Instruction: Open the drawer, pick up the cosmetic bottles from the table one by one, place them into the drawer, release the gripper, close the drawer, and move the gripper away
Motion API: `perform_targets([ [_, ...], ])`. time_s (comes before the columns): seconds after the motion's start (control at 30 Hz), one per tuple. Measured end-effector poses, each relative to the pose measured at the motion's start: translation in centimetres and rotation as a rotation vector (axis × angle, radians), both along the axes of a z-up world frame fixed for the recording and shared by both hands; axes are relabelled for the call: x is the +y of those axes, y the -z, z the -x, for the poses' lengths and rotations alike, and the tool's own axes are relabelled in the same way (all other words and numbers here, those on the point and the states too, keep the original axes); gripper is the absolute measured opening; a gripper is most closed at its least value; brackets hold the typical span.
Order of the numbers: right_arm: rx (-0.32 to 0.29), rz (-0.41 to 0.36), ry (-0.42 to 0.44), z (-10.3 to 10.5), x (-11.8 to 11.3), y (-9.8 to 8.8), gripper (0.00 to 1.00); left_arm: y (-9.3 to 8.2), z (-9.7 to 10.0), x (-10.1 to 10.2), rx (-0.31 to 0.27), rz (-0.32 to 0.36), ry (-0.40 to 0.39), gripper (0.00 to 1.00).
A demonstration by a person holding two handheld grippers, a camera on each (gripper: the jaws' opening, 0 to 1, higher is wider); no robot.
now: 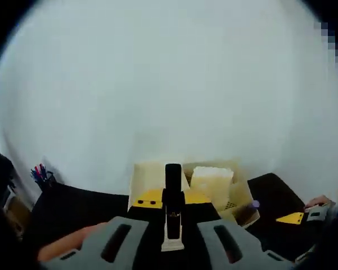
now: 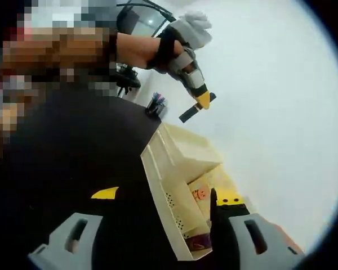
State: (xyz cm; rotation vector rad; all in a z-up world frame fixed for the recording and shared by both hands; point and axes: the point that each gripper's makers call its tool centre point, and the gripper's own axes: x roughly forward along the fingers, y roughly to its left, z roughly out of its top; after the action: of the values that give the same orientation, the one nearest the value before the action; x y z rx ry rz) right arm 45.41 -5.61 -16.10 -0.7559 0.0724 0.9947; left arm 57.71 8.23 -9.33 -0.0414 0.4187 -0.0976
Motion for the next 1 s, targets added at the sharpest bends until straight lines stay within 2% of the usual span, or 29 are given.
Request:
perform_targets([
  [0.13,0.005,0.013,0.007,-0.1,0.0,0.4,0.58,1.3,-1.3,0.1,0.062,-0.002,-0.025,0.08],
  [0.2,0.005,0.022,0.005,-0.1,0.2,0.4,0.58,2.4,-1.8,0.7,0.112,-0.044,-0.051,0.07],
  [0.27,0.007,0.030,0.002,-0.3,0.4,0.5,0.58,3.0,-2.5,1.2,0.134,-0.070,-0.064,0.07],
  [0.5,0.024,0.057,0.006,-1.5,0.9,1.2,0.57,4.8,-4.6,1.9,0.173,-0.045,-0.076,0.07],
  [0.7,0.036,0.070,0.013,-2.3,0.9,1.8,0.56,6.2,-5.5,1.8,0.195,-0.038,-0.076,0.07],
  [0.83,0.041,0.070,0.016,-2.4,0.8,2.0,0.56,6.0,-6.6,1.8,0.190,-0.046,-0.076,0.07],
  [0.93,0.042,0.074,0.019,-2.5,0.8,2.1,0.56,6.6,-6.2,1.0,0.182,-0.052,-0.081,0.07],
  [1.0,0.042,0.078,0.018,-2.4,0.8,2.2,0.56,6.9,-6.7,0.9,0.177,-0.049,-0.085,0.07],
])
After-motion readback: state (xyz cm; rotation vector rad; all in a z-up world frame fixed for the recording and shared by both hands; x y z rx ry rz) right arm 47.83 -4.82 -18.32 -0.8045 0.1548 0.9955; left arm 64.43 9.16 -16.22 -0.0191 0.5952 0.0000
